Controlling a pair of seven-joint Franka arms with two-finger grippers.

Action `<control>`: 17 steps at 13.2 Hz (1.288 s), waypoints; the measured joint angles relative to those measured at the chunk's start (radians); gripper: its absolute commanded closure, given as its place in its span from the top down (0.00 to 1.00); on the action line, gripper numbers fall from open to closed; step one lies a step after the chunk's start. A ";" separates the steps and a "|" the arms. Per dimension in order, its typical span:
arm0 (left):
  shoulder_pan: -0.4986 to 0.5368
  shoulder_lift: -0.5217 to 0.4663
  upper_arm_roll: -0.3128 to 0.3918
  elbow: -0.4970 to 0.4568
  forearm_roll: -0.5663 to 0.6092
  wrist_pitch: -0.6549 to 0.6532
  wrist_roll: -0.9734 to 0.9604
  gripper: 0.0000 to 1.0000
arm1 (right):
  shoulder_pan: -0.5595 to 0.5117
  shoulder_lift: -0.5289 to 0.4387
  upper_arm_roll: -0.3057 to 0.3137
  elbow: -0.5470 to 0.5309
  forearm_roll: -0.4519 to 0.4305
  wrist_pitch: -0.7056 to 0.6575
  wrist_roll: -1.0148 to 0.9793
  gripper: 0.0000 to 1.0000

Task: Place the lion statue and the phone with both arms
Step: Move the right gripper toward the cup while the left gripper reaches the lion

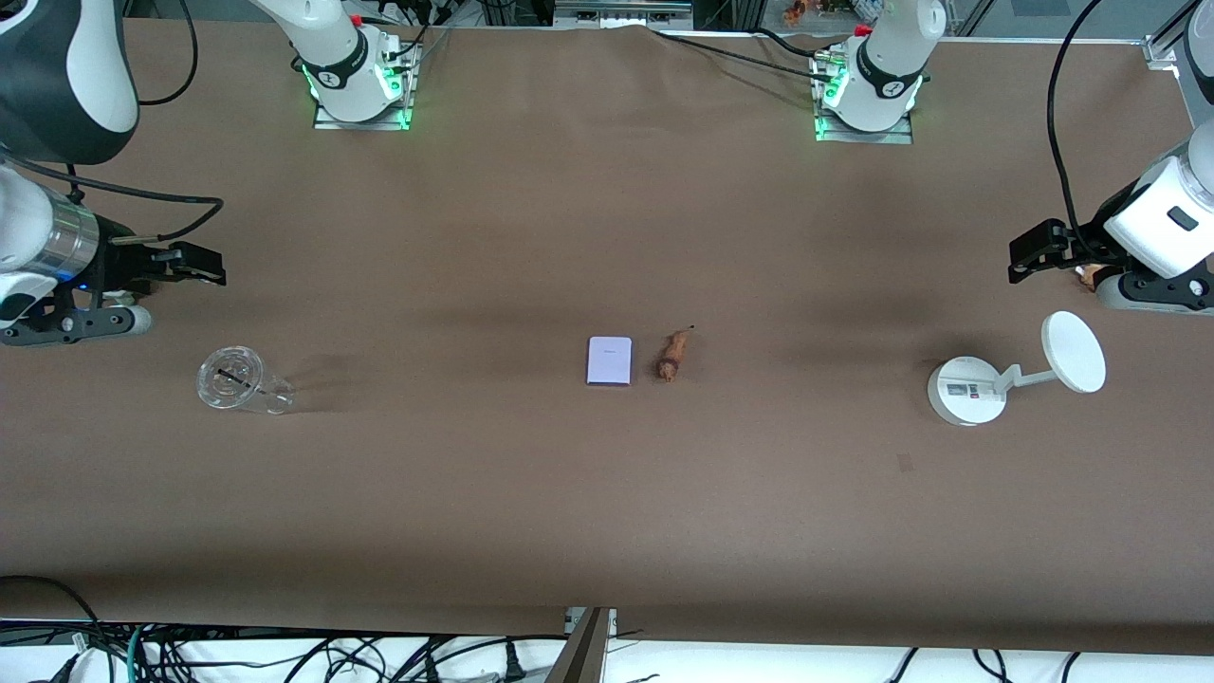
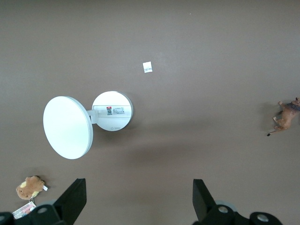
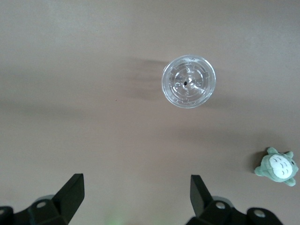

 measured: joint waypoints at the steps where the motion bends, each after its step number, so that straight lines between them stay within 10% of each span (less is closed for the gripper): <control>1: 0.000 0.000 -0.003 0.000 0.000 0.000 0.000 1.00 | 0.003 0.002 0.000 0.000 0.002 0.002 0.013 1.00; 17: -0.009 0.181 -0.012 -0.014 -0.013 -0.050 0.000 1.00 | 0.232 0.177 0.005 0.001 0.041 0.279 0.326 1.00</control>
